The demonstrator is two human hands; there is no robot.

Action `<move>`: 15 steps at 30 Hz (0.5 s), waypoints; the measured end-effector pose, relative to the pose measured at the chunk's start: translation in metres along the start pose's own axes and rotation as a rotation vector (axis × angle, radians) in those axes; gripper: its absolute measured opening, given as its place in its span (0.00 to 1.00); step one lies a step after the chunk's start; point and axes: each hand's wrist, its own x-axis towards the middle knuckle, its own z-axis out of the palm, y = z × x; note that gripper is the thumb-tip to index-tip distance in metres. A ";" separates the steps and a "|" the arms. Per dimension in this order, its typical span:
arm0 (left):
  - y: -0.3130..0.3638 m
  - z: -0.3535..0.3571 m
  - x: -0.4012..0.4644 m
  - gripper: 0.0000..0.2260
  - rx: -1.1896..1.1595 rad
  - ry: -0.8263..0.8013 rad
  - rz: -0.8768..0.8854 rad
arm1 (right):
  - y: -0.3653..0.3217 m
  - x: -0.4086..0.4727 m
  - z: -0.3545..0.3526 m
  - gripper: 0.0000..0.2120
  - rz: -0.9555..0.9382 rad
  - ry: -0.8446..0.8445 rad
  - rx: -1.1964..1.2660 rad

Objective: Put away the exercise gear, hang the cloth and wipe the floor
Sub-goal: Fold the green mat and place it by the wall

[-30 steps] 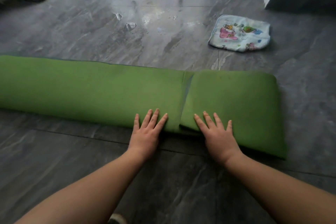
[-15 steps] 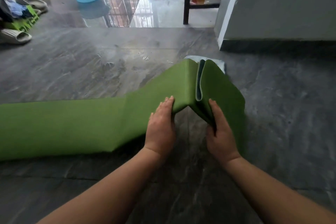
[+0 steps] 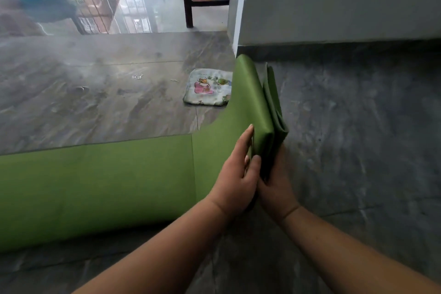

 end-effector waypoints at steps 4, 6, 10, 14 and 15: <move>0.003 -0.009 0.000 0.22 -0.057 0.091 0.043 | -0.006 0.000 0.008 0.32 0.035 -0.005 -0.009; 0.007 -0.033 -0.004 0.18 -0.040 0.186 0.067 | -0.010 -0.002 0.026 0.36 -0.004 -0.028 -0.060; 0.020 -0.102 -0.025 0.12 -0.100 0.450 0.017 | -0.024 -0.008 0.089 0.41 -0.172 -0.159 -0.199; 0.013 -0.184 -0.058 0.16 -0.136 0.779 -0.170 | -0.039 -0.020 0.174 0.39 -0.334 -0.329 -0.492; 0.005 -0.207 -0.067 0.20 -0.201 0.820 -0.249 | -0.040 -0.024 0.194 0.39 -0.330 -0.361 -0.542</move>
